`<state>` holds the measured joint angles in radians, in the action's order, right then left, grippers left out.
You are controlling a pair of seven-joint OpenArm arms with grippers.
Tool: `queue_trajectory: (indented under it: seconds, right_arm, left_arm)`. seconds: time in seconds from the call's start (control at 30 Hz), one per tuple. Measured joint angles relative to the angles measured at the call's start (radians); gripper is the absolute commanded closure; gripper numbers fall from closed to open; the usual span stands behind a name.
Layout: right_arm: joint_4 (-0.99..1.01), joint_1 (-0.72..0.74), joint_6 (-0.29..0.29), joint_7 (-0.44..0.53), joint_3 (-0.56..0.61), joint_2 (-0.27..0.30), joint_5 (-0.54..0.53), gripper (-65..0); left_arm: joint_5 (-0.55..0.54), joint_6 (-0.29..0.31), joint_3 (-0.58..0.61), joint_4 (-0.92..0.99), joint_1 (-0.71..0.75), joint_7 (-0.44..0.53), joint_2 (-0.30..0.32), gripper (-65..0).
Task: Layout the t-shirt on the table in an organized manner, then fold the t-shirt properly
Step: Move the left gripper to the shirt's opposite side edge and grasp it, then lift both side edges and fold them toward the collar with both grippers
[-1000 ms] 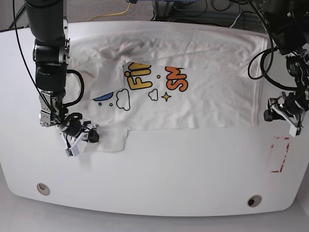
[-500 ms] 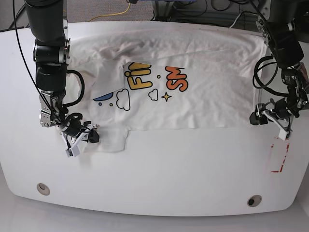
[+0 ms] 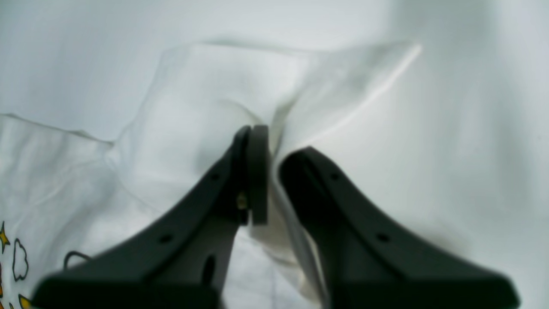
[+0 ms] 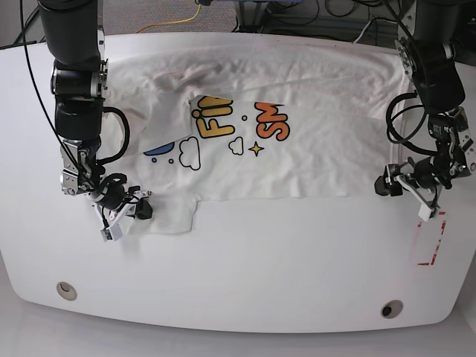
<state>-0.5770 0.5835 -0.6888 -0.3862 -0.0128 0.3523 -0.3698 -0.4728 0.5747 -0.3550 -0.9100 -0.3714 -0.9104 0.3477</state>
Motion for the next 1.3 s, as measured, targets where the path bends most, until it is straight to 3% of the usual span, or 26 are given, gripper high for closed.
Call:
queue_trajectory:
  seconds: [0.33,0.57,0.87,0.93,1.1,1.17,1.3]
  right_arm:
    - [0.0,0.0,0.0,0.0,0.0,0.0,0.0,-6.0]
    - [0.0,0.0,0.0,0.0,0.0,-0.001,0.0,-6.0]
    - [0.0,0.0,0.0,0.0,0.0,-0.001,-0.002,-5.9]
    - [0.0,0.0,0.0,0.001,0.0,-0.002,-0.003,-5.9]
    - [0.0,0.0,0.0,0.0,0.0,0.0,-0.003,-5.7]
    - [0.0,0.0,0.0,0.0,0.0,0.0,-0.003,-5.1]
    - [0.0,0.003,0.0,0.0,0.0,-0.001,-0.001,0.0]
  left_arm:
    - [-0.014,0.002,0.027,-0.001,0.005,0.012,-0.008,-50.6]
    - [-0.02,0.002,0.04,-0.008,0.01,0.02,-0.031,-40.3]
    - [-0.023,0.002,0.043,-0.008,0.01,0.023,-0.056,-38.1]
    - [-0.025,0.002,0.043,-0.008,0.009,0.021,-0.06,-32.2]
    - [-0.02,0.002,0.046,-0.007,0.011,0.013,-0.066,-9.4]
    - [-0.02,0.002,0.046,-0.006,0.014,0.011,-0.066,-5.7]
    - [-0.017,0.002,0.046,-0.004,0.014,0.008,-0.065,-5.1]
